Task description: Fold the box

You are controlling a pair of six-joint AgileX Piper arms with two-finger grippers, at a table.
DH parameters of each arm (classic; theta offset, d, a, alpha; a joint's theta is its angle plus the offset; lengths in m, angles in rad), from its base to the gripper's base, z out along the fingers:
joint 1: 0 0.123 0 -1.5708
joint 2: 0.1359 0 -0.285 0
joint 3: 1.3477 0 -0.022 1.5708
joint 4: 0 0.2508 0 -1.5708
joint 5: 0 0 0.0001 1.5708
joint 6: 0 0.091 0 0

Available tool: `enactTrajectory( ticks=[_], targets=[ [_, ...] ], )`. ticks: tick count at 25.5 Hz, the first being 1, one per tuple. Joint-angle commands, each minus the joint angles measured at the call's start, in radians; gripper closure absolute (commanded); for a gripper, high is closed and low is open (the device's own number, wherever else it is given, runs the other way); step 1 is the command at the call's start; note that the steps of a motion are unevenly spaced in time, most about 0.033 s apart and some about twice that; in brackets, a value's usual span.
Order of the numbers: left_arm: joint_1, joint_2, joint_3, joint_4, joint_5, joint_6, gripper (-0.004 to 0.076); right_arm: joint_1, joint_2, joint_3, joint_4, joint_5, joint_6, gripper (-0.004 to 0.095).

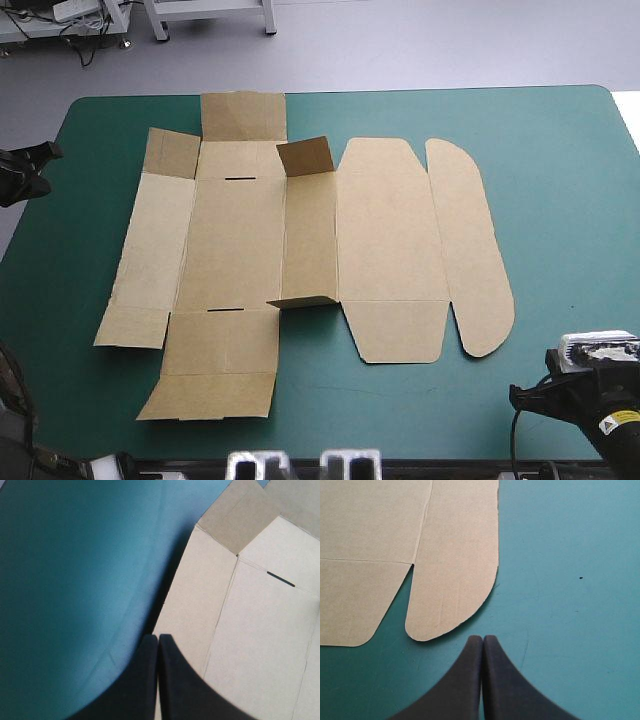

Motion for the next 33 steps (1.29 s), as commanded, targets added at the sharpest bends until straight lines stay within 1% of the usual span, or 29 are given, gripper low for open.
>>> enactTrajectory(
  ticks=[1, 3, 5, 6, 8, 9, 13, 16, 21, 24, 29, 33],
  targets=[
    [-0.001, -0.014, -0.033, -0.033, 0.044, -0.018, 0.0695, 0.002, 0.010, -0.027, 0.010, -0.061, -0.005, 0.0925],
    [-0.001, -0.004, -0.033, -0.033, 0.046, -0.018, 0.0622, 0.002, 0.010, -0.027, 0.010, -0.061, -0.005, 0.0925],
    [-0.001, 0.000, -0.026, -0.029, 0.046, -0.011, 0.0507, 0.002, 0.010, -0.027, 0.010, -0.061, -0.005, 0.0926],
    [-0.001, 0.001, -0.014, -0.009, 0.046, -0.007, 0.0433, 0.002, 0.010, -0.027, 0.010, -0.061, -0.005, 0.0926],
    [-0.001, 0.013, 0.017, 0.002, 0.046, -0.007, 0.0316, 0.002, 0.010, -0.027, 0.010, -0.061, -0.005, 0.0925],
    [-0.001, 0.020, 0.037, 0.002, 0.046, -0.004, 0.0289, 0.002, 0.010, -0.027, 0.010, -0.061, -0.005, 0.0925],
    [-0.001, 0.035, 0.172, -0.009, 0.044, 0.051, 0.0288, 0.002, 0.010, -0.027, 0.010, -0.061, -0.005, 0.0925],
    [-0.001, 0.050, 0.288, -0.039, 0.030, 0.141, 0.0288, 0.002, 0.010, -0.027, 0.010, -0.061, -0.005, 0.0926],
    [-0.001, 0.085, 0.431, -0.206, -0.037, 0.330, 0.0288, 0.002, 0.010, -0.027, 0.010, -0.061, -0.005, 0.0925],
    [-0.001, 0.111, 0.459, -0.262, -0.052, 0.390, 0.0287, 0.002, 0.010, -0.027, 0.010, -0.061, -0.005, 0.0925],
    [-0.001, 0.150, 0.459, -0.289, -0.045, 0.408, 0.0288, 0.002, 0.010, -0.027, 0.010, -0.061, -0.005, 0.0926],
    [-0.004, 0.179, 0.459, -0.293, -0.010, 0.410, 0.0288, 0.002, 0.010, -0.027, 0.010, -0.061, -0.005, 0.0925]
  ],
)
